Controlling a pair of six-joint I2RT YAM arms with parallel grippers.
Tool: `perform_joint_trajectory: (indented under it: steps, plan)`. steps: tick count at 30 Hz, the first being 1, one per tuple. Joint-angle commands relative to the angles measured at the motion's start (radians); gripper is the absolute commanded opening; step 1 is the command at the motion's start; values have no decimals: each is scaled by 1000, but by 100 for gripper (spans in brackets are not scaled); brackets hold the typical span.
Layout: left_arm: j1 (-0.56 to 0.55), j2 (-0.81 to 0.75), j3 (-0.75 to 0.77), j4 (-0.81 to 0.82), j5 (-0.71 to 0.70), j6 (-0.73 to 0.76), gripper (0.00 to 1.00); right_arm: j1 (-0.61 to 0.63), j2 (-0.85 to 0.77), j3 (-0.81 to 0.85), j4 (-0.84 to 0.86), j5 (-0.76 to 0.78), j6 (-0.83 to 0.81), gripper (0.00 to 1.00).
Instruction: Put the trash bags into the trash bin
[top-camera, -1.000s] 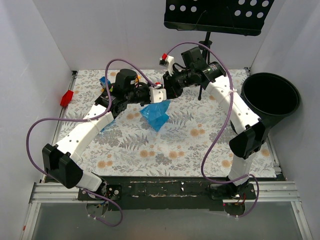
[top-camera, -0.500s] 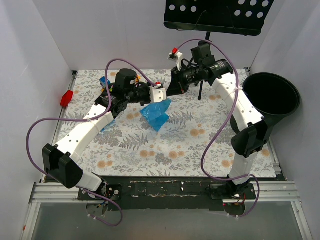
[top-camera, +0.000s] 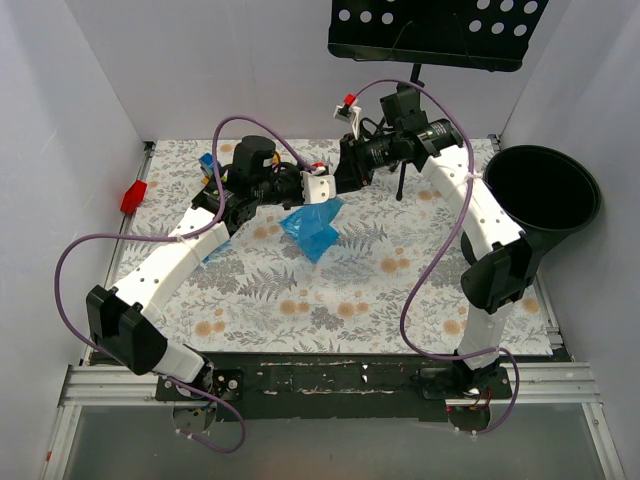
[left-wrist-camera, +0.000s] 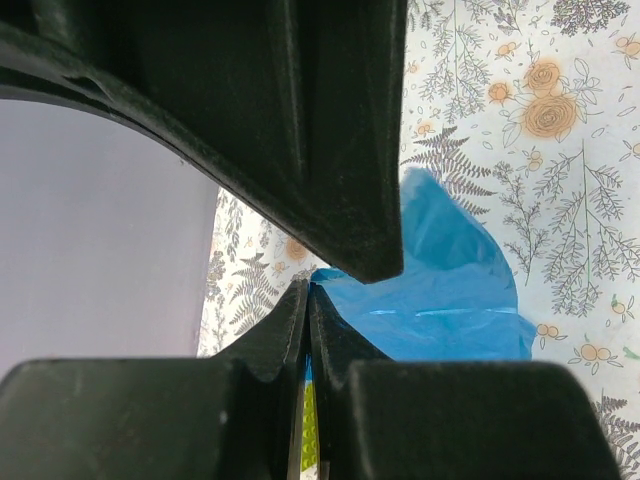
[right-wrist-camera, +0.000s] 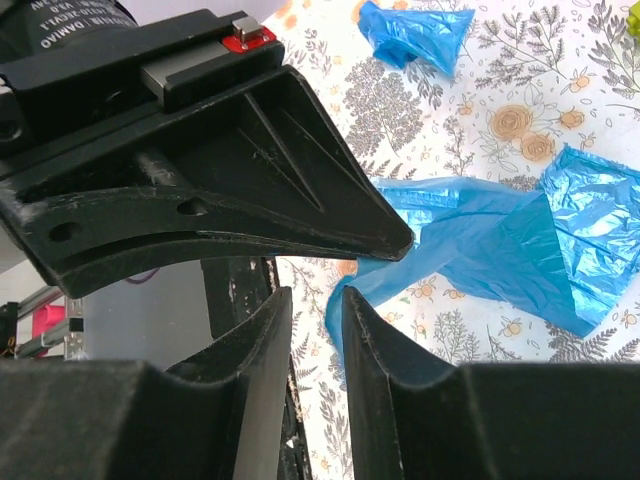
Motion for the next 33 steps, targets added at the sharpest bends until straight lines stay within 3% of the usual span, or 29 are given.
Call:
perform_joint_trajectory:
  steps: [1,33]
  plan:
    - [-5,-11,22,15,4,6,0,-31,-7,-4,56,-70,49,35]
    - [-4,13,37,31,-10,-17,0,-36,-1,-51,46,-59,29,30]
